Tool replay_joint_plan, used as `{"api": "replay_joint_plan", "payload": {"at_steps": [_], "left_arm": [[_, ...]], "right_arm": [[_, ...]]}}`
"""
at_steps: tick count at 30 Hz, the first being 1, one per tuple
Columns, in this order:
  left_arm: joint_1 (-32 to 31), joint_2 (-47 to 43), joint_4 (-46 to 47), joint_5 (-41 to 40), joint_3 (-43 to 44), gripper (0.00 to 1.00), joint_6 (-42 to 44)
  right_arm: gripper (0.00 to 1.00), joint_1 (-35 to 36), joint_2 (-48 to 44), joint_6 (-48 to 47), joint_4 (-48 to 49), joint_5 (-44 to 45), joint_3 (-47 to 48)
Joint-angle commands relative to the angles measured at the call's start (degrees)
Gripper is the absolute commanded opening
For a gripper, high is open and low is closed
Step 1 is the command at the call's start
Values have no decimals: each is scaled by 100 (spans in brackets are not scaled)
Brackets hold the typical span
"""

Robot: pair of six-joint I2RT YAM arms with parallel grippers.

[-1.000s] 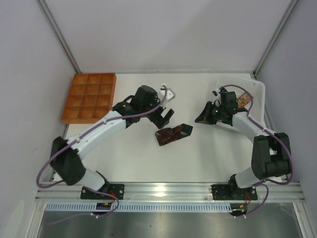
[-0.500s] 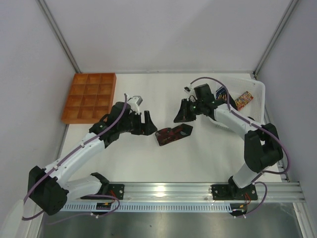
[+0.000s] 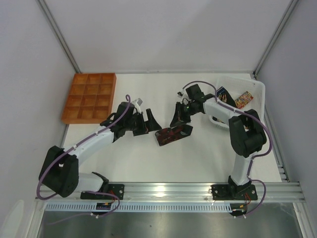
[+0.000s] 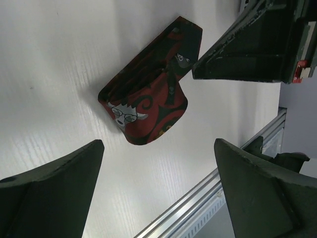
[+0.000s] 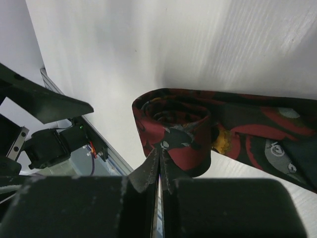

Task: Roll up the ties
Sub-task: Roll the tie

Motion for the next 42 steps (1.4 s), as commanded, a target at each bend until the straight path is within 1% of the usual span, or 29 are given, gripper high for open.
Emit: {"api": "replay_joint_plan", "payload": {"at_steps": [1, 4, 7, 12, 14, 15, 17, 25, 31, 37, 42], "left_arm": [[65, 30, 532, 225, -77, 99, -375], [65, 126, 603, 129, -244, 99, -473], [65, 170, 805, 163, -473, 98, -569], [65, 311, 1025, 312, -675, 98, -605], [65, 337, 1140, 417, -754, 97, -744], [65, 338, 1357, 427, -842, 98, -780], [65, 355, 1473, 462, -921, 99, -850], [65, 654, 1798, 576, -1018, 100, -912], [65, 1031, 1931, 603, -1045, 100, -1070], [57, 1260, 2115, 541, -939, 100, -1474], [-13, 1243, 2755, 410, -1184, 100, -2387]], "right_arm": [[4, 61, -45, -95, -184, -232, 275], [4, 70, 69, -87, -263, -364, 214], [4, 140, 16, -25, -114, -321, 3], [4, 166, 95, -78, 71, -250, -226], [3, 184, 148, -60, 150, -224, -270], [3, 175, 174, -43, 211, -241, -288], [3, 175, 201, 1, 334, -180, -332], [3, 149, 429, -51, 379, 189, -341], [3, 131, 491, -43, 414, 119, -341], [2, 122, 579, 19, 467, 66, -323], [2, 122, 622, 54, 528, 31, -358]]}}
